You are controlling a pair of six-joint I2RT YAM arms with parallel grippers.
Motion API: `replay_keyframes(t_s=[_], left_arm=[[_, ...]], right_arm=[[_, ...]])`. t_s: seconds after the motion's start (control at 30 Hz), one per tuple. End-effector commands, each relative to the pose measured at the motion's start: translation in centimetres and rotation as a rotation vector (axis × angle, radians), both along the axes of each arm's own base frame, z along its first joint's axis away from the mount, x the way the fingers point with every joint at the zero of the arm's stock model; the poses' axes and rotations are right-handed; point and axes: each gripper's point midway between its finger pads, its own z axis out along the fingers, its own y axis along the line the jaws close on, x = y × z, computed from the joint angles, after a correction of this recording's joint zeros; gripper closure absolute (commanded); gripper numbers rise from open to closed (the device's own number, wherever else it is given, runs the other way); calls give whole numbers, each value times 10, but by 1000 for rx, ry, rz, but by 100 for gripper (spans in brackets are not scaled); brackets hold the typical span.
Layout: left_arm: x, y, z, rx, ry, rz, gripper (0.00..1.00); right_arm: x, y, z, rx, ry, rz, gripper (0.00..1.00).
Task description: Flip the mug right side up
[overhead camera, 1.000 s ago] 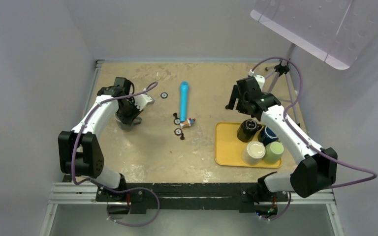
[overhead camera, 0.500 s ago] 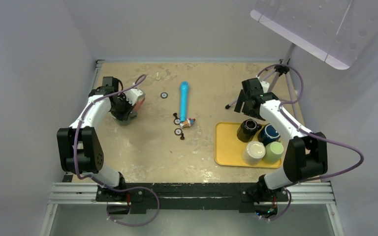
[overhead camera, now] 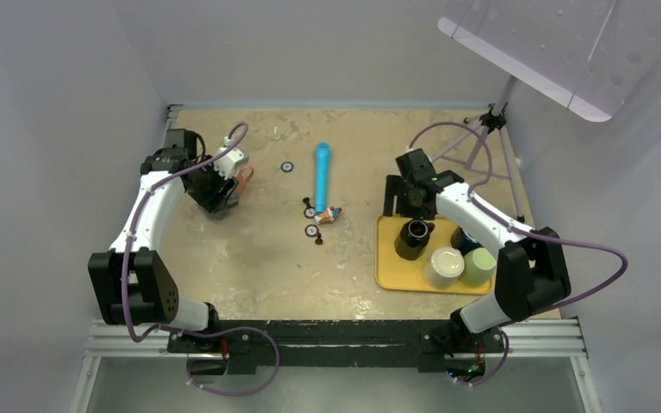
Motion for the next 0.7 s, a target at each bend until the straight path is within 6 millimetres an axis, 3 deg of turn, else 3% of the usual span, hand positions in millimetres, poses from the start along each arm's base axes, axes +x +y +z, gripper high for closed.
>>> replay_keyframes(t_s=[0.0,0.1,0.2,0.3,0.43,0.67], left_arm=[[-2,-8,26,-47,-37,-14,39],[-5,-12,33,-60,-47,-23,38],[-7,-15,37,-72,-53,-31,37],[-10,-17,38,-82,-59,-37,37],[-11,-16,37,-77,-67,-40,37],[-13,-17,36,-81,-69,-44,37]], right_arm=[[-15,58,32,146,-35,184,20],[-15,56,52,135,-70,187,14],[-3,12,65,21,-133,-16,7],[4,-21,55,114,-137,-169,12],[2,-19,34,141,-82,-179,22],[-8,0,-10,200,30,-145,20]])
